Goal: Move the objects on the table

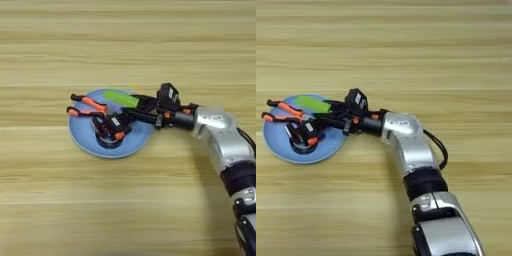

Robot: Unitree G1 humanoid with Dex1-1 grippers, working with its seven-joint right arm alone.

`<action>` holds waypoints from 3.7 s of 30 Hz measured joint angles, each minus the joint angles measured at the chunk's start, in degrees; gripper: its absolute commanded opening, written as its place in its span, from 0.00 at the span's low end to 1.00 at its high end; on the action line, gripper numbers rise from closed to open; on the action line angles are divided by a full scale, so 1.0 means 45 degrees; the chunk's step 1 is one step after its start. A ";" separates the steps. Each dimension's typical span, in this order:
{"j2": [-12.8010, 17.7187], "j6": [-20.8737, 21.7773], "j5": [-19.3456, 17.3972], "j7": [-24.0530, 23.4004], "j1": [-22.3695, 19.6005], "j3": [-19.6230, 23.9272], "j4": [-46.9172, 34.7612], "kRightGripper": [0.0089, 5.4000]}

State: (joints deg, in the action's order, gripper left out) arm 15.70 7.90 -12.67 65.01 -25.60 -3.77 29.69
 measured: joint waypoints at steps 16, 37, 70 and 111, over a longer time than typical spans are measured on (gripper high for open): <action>0.0993 0.0428 0.0377 -0.1857 -0.1961 0.1494 0.2677 0.28; 0.2768 0.1995 0.1535 -0.2973 -0.3377 0.2112 0.6574 0.28; 0.2966 0.2253 0.3453 -0.3508 -0.3698 0.1696 0.9422 0.28; 0.3521 0.3008 0.3947 0.0090 -0.2939 0.1060 0.8924 0.28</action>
State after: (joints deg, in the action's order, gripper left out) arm 31.55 21.44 5.10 65.41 -38.82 1.01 69.85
